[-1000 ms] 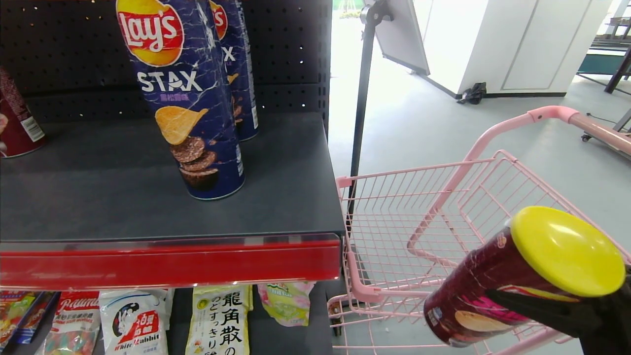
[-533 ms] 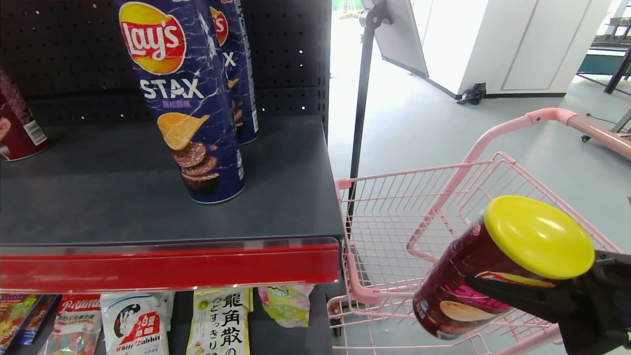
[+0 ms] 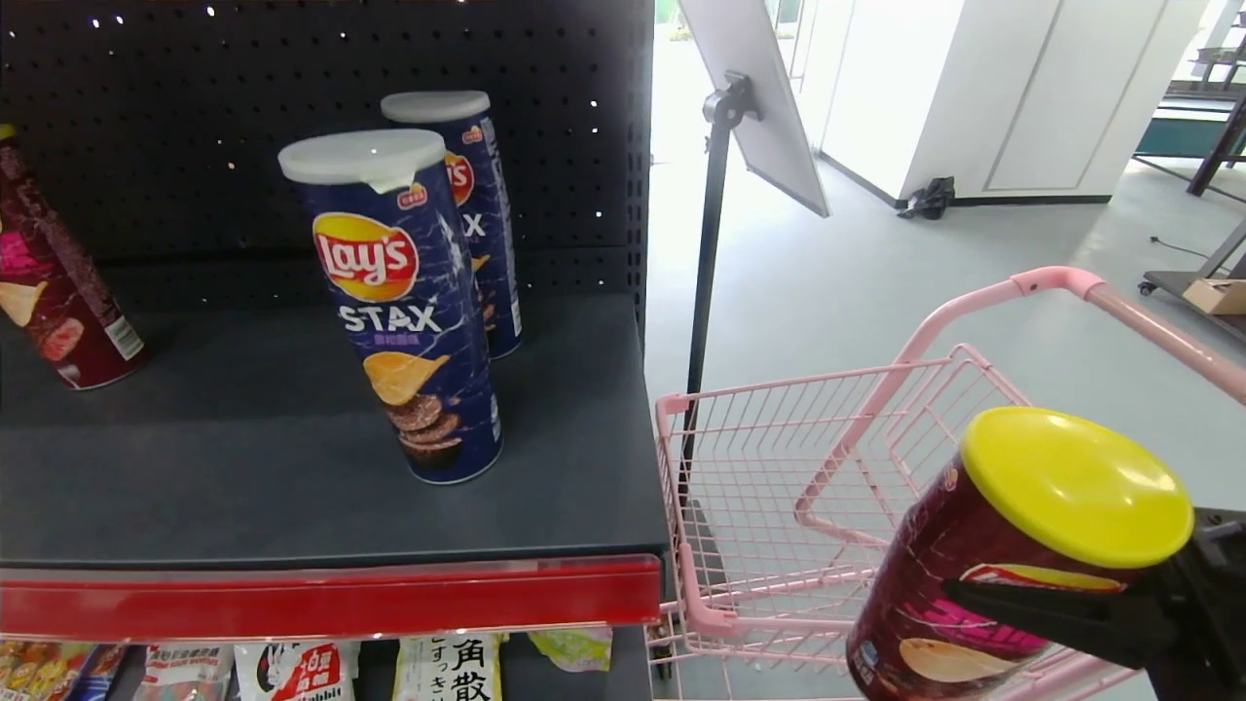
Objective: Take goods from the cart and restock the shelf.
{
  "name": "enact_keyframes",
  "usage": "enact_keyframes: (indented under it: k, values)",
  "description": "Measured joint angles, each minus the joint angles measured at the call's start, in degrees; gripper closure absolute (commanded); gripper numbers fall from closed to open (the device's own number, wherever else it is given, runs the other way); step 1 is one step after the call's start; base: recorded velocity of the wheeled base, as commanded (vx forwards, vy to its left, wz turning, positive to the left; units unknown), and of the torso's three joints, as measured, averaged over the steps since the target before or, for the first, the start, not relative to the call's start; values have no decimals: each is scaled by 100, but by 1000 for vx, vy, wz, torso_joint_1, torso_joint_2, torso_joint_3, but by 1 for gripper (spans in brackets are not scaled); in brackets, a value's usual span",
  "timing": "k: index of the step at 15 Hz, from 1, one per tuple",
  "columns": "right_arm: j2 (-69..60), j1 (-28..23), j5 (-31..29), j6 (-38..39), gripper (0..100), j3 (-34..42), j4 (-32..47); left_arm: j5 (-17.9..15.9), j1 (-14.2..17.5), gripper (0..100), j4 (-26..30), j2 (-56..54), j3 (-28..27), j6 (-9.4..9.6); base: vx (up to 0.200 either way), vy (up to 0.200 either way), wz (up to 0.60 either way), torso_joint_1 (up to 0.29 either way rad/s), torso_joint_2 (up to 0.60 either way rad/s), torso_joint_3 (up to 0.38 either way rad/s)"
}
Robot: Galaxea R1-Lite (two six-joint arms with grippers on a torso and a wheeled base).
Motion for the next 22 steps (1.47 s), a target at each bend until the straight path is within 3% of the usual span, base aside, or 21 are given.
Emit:
enact_keyframes:
  k: [8, 22]
  values:
    - [-243, -2, -15, -16, 100, -34, 30, 0, -2, 0, 0, 0, 2, 0, 0, 0, 0, 229, -542, -313]
    - [-607, -43, -149, 37, 100, 83, 57, 0, -2, 0, 2, 0, -2, 0, 0, 0, 0, 6, -14, -8]
